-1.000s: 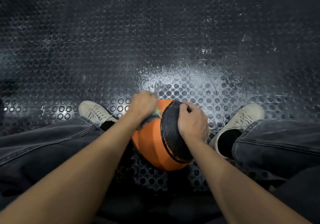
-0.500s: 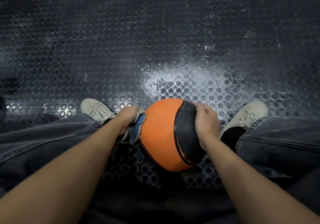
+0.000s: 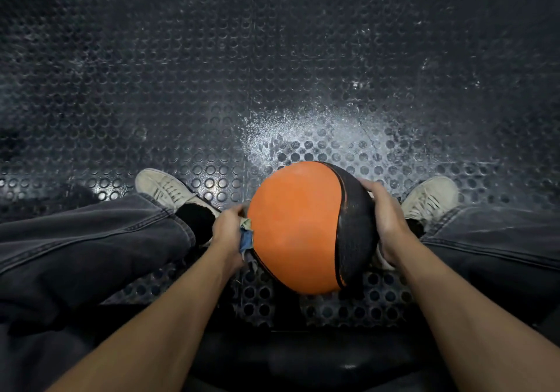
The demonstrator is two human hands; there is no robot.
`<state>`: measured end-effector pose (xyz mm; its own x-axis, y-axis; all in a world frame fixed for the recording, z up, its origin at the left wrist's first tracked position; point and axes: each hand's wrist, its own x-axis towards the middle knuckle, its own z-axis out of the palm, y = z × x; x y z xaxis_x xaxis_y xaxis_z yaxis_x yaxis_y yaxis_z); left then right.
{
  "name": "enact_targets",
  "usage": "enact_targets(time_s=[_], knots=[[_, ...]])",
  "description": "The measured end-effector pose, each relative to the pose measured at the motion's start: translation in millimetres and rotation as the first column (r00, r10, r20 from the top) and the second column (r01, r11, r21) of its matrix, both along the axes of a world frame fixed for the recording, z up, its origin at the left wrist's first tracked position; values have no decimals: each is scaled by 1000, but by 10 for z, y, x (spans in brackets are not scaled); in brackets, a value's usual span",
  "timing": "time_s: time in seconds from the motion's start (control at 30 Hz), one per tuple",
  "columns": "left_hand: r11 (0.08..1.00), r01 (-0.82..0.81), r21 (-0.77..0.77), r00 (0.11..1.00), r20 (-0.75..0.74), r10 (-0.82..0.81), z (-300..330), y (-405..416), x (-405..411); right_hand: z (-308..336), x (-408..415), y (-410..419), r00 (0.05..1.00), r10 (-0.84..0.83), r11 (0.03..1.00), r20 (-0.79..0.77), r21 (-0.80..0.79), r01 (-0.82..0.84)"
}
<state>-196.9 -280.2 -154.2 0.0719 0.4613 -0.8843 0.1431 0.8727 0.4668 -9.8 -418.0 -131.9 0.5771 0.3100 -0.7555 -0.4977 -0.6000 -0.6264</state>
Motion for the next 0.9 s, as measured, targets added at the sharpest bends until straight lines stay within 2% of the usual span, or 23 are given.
enact_targets(time_s=[0.07, 0.1, 0.17, 0.2, 0.23, 0.3, 0.33, 0.4, 0.43, 0.47, 0.5, 0.53, 0.6, 0.63, 0.67, 0.7, 0.73, 0.77, 0.83, 0.87, 0.9], knots=[[997, 48, 65, 999, -16, -47, 97, 31, 114, 18, 16, 54, 994, 58, 998, 96, 2, -59], [988, 90, 124, 994, -70, -81, 129, 36, 182, 41, -9, 80, 983, 107, 994, 151, -9, -107], [905, 299, 303, 933, -291, -210, 180, 10, 290, 65, -104, 111, 947, 189, 982, 261, -32, -187], [815, 438, 380, 862, -435, -260, 226, -31, 319, 42, -150, 107, 929, 197, 980, 313, -46, -193], [705, 551, 447, 797, -533, -285, 248, -95, 340, 31, -183, 109, 916, 186, 982, 355, -46, -182], [441, 672, 595, 740, -570, -357, 364, -270, 395, -3, -192, 137, 901, 173, 984, 399, -23, -179], [263, 685, 680, 714, -553, -429, 434, -359, 423, -21, -188, 145, 895, 180, 982, 408, -24, -186], [-218, 633, 743, 547, -628, -553, 451, -438, 466, -53, -165, 163, 888, 173, 983, 425, -14, -185], [-383, 577, 721, 467, -677, -569, 424, -400, 458, -65, -164, 168, 891, 158, 985, 426, -1, -175], [-436, 567, 699, 413, -699, -584, 392, -336, 442, -70, -170, 165, 892, 145, 986, 428, 10, -165], [-399, 606, 688, 397, -696, -598, 404, -265, 449, -69, -186, 158, 893, 131, 989, 432, 10, -150], [-237, 675, 698, 452, -646, -615, 437, -185, 484, -66, -199, 159, 893, 113, 992, 435, 6, -128], [304, 750, 587, 629, -493, -600, 431, 100, 647, -46, -231, 208, 892, 81, 997, 444, -27, -77], [497, 739, 455, 673, -472, -570, 414, 274, 744, -25, -261, 244, 892, 75, 997, 446, -46, -60], [544, 766, 344, 640, -495, -588, 434, 395, 826, 3, -295, 289, 893, 75, 997, 444, -64, -51], [489, 815, 311, 576, -530, -622, 454, 440, 891, 27, -318, 329, 896, 73, 996, 439, -83, -40], [372, 863, 341, 504, -556, -661, 480, 384, 926, 37, -319, 360, 897, 62, 995, 438, -93, -24], [210, 875, 436, 452, -581, -677, 495, 259, 919, 31, -313, 365, 896, 49, 995, 441, -94, -8], [-183, 742, 645, 385, -634, -670, 594, -132, 783, 3, -275, 327, 897, 32, 997, 441, -80, 3], [-315, 646, 695, 349, -636, -688, 602, -238, 701, -16, -257, 297, 898, 42, 997, 438, -70, -13], [-361, 586, 726, 345, -626, -699, 567, -237, 620, -17, -265, 277, 899, 58, 998, 434, -61, -35]])
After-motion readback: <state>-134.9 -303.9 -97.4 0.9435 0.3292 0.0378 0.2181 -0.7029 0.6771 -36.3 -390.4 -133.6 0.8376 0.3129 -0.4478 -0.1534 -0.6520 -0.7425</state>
